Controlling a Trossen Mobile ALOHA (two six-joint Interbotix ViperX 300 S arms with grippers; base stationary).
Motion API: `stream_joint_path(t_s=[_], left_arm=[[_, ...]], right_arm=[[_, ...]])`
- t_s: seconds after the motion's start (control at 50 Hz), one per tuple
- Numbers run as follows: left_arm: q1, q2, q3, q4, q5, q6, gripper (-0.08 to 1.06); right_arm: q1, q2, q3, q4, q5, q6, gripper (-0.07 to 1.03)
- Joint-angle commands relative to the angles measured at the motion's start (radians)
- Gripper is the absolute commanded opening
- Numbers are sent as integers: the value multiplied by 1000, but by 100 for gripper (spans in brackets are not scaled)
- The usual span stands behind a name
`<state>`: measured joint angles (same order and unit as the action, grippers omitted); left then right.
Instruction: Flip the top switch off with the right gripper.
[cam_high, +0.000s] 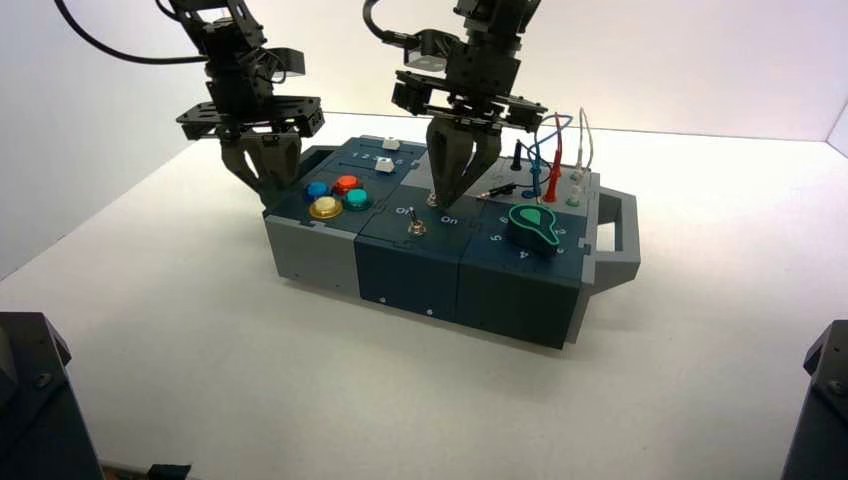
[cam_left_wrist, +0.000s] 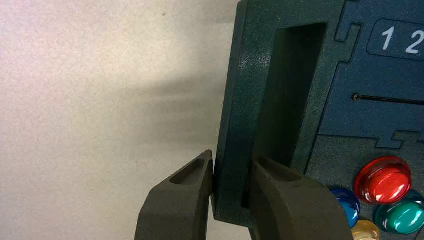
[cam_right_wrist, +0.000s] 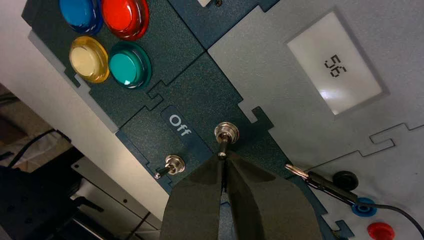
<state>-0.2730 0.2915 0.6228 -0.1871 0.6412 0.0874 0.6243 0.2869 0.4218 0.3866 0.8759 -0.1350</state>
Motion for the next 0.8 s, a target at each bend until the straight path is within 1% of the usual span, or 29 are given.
stream_joint_path(t_s=[0.02,0.1,0.16,0.3,0.52,0.8], left_arm=[[-2,5,23,0,6,3,3],[-2,5,23,0,6,6,2],[-2,5,23,0,6,6,2],[-2,6,20,0,5,6,2],[-2,8,17,0,5,6,2],[0,8,17,0,5,6,2]], right_arm=[[-8,-20,-54,5,-8,-8,-2],[-9,-25,-57,0,-5,-3,-2],[-14,-28,-52,-6,0,6,-2],[-29,-38,-35,-32,5,18,-2],[-43,-48,-18,-38,11,17,-2],[-37,-38,-43,-37,20,15,-2]])
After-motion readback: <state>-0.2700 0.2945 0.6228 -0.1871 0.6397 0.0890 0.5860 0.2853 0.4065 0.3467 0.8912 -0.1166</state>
